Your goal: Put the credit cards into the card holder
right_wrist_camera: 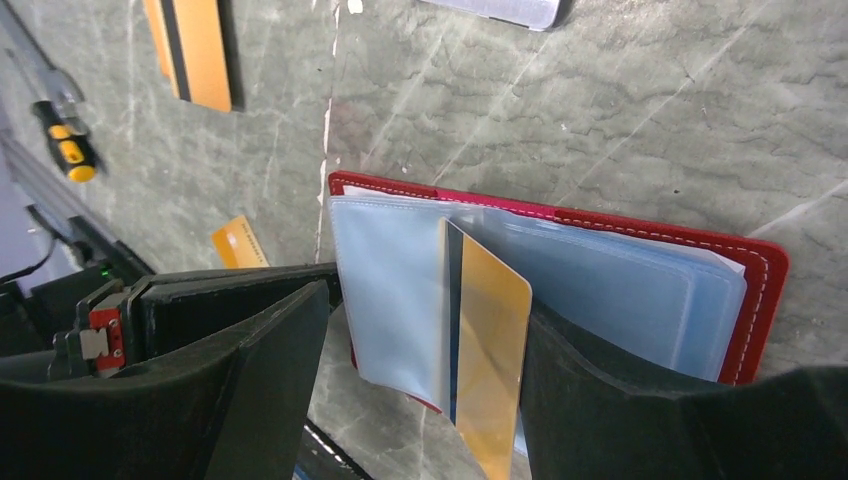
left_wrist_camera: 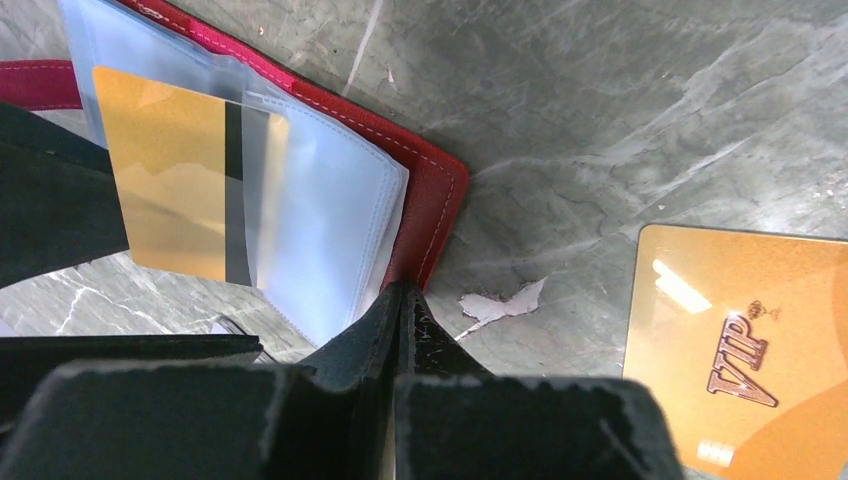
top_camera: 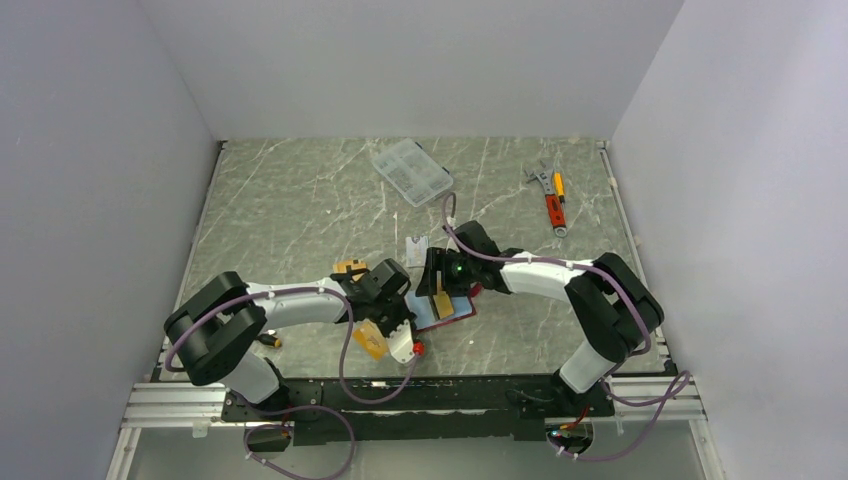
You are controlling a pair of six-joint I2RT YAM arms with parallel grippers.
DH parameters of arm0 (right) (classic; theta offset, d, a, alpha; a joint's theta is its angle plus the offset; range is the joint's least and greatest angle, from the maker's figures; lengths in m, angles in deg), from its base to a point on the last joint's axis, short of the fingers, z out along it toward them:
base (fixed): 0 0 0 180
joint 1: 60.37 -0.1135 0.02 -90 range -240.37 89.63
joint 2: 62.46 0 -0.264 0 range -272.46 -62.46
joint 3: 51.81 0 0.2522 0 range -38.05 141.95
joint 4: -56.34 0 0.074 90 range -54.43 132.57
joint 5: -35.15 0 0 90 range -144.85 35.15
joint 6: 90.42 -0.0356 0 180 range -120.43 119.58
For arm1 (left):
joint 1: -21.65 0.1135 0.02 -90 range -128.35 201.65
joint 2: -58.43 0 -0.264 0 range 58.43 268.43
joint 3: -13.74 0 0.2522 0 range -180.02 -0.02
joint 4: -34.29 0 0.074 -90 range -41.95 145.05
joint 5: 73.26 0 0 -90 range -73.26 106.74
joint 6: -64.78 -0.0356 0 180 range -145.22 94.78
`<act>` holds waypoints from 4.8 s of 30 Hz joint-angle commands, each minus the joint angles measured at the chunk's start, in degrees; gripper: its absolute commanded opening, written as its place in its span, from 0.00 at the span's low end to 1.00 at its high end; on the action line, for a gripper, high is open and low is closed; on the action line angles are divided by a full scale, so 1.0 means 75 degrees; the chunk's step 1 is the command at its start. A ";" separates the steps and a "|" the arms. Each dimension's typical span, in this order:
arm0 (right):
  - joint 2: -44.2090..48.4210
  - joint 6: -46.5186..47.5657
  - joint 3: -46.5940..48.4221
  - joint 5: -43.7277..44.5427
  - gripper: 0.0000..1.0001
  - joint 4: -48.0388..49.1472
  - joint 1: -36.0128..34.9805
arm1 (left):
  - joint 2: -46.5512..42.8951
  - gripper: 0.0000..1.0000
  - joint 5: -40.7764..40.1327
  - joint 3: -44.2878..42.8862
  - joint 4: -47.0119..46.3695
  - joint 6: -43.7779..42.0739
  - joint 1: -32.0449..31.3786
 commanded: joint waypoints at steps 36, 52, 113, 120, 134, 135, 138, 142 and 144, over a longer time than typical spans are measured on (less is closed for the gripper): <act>0.1137 0.0163 -0.0141 0.0855 0.34 -0.0964 0.0603 | -0.1035 0.00 -0.0539 0.0160 -0.1066 0.0518 -0.0158; 0.0489 -0.0025 -0.0156 0.0723 0.41 -0.0536 0.0427 | 0.0085 0.01 -0.0519 -0.0131 -0.1086 0.0264 -0.0159; -0.0029 -0.0208 -0.0044 0.0793 0.00 -0.0499 -0.0524 | -0.0376 0.00 -0.0535 0.0795 -0.1274 0.0313 -0.0032; -0.0143 -0.0289 0.0049 0.0754 0.00 -0.0449 -0.0828 | -0.0376 0.01 -0.0529 0.0778 -0.1279 0.0353 -0.0030; 0.0027 0.0344 0.0582 0.1171 0.00 -0.1225 -0.0406 | -0.0844 0.10 -0.0672 0.0662 -0.1071 0.0602 0.0052; -0.0023 0.0344 0.0609 0.1166 0.00 -0.1206 -0.0405 | -0.0880 0.10 -0.0658 0.0622 -0.1041 0.0665 0.0053; -0.0145 0.0331 0.0726 0.1143 0.00 -0.1147 -0.0409 | -0.0966 0.09 -0.0634 0.0493 -0.0891 0.0844 0.0046; -0.0311 0.0278 0.0873 0.1035 0.00 -0.1022 -0.0421 | -0.1020 0.09 -0.0677 0.0570 -0.0851 0.0763 0.0069; -0.0404 0.0231 0.0904 0.0957 0.00 -0.0939 -0.0443 | -0.1032 0.09 -0.0661 0.0608 -0.0756 0.0645 0.0132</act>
